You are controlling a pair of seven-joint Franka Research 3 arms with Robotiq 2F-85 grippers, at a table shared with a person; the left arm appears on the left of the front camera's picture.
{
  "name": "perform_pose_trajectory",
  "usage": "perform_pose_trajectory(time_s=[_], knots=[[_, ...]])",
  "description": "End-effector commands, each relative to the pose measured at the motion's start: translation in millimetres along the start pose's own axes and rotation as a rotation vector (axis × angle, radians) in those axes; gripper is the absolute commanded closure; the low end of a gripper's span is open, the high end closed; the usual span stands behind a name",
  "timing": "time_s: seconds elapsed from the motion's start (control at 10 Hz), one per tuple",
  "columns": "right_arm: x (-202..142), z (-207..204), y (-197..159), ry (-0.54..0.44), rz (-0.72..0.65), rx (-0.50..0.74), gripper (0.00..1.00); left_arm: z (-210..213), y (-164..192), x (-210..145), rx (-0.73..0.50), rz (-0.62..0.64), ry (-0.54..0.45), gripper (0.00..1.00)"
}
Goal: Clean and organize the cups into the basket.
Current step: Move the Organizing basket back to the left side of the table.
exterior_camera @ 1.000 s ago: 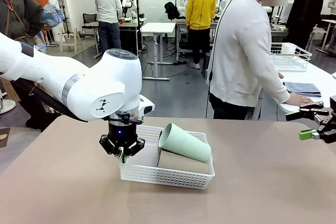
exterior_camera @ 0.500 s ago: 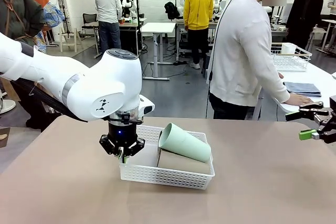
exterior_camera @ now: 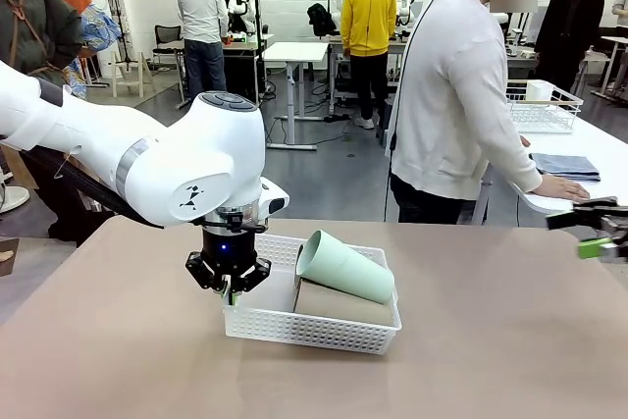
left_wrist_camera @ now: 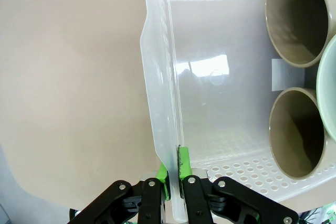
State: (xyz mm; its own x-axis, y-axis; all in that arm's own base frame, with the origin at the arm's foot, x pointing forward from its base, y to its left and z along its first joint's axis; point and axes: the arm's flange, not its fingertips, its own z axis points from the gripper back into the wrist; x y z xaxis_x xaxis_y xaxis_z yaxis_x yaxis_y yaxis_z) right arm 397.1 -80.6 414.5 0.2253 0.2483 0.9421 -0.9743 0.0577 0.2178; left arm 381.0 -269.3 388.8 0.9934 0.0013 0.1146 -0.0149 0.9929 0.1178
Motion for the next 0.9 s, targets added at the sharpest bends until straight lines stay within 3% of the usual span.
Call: perform_pose_trajectory(time_s=[0.0, 0.3, 0.5, 0.7, 0.8], knots=[[0, 50, 5, -0.22, -0.348, -0.016, 0.0, 2, -2, -1, 0.005, 0.012, -0.01, 1.0], [-27, 103, 9, -0.316, -0.805, -0.176, 0.0, 2, -2, -1, 0.005, 0.012, -0.01, 1.0], [-45, 132, 23, -0.278, -1.003, -0.252, 0.0, 2, -2, -1, 0.005, 0.012, -0.01, 1.0], [-62, 153, 46, -0.186, -1.202, -0.132, 0.0, 2, -2, -1, 0.005, 0.012, -0.01, 1.0], [-69, 161, 54, -0.177, -1.23, -0.092, 0.0, 2, -2, -1, 0.005, 0.012, -0.01, 1.0]])
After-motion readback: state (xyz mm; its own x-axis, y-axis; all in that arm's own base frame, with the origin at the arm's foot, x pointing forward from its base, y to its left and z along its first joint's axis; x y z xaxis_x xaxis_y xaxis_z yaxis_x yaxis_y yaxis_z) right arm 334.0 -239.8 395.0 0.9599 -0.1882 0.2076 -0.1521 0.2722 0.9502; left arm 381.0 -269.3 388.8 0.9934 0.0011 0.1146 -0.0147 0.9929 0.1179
